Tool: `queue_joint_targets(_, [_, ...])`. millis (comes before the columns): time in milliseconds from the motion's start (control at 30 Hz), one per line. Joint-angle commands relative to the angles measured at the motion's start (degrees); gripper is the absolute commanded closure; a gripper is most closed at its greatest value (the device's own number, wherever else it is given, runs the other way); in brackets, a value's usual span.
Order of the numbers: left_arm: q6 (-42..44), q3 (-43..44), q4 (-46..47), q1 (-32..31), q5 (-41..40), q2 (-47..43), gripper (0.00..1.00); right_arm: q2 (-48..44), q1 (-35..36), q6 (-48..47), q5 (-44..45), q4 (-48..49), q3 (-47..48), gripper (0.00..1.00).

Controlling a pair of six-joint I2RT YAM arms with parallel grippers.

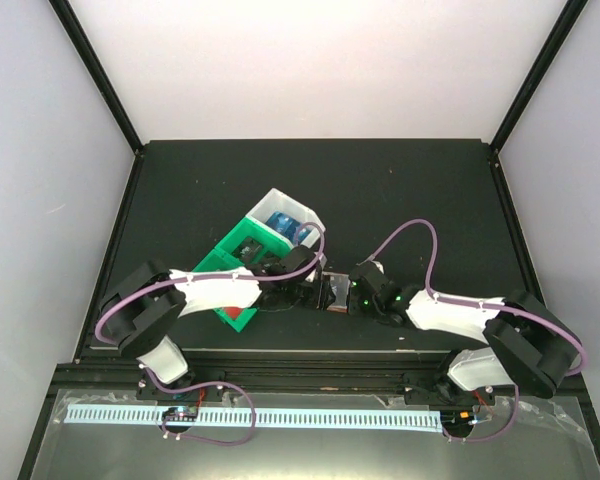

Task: Put the credit cards into the card holder
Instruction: Insert the credit card into the card holder.

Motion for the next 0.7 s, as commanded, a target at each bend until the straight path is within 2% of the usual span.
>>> queue_joint_targets(0, [0.27, 3.32, -2.70, 0.83, -2.64, -0.64, 0.43, 1.89, 0.19, 0.13, 0.15, -4.94, -0.33, 0.78])
queue_joint_targets(167, [-0.13, 5.65, -2.37, 1.53, -4.24, 3.18, 0.37, 2.01, 0.24, 0.23, 0.76, -5.12, 0.58, 0.78])
queue_joint_targets(467, [-1.35, 8.66, -2.54, 2.68, -4.83, 8.90, 0.40, 3.38, 0.22, 0.35, 0.64, -4.60, 0.82, 0.78])
queue_joint_targets(533, [-1.27, 8.53, -0.85, 2.84, -3.17, 9.51, 0.43, 3.55, 0.24, 0.30, 0.61, -4.42, 0.82, 0.78])
queue_joint_targets(667, [-1.13, 8.26, 2.59, 3.28, 1.13, 11.11, 0.55, 3.88, 0.10, 0.05, 0.52, -4.22, 0.97, 0.78])
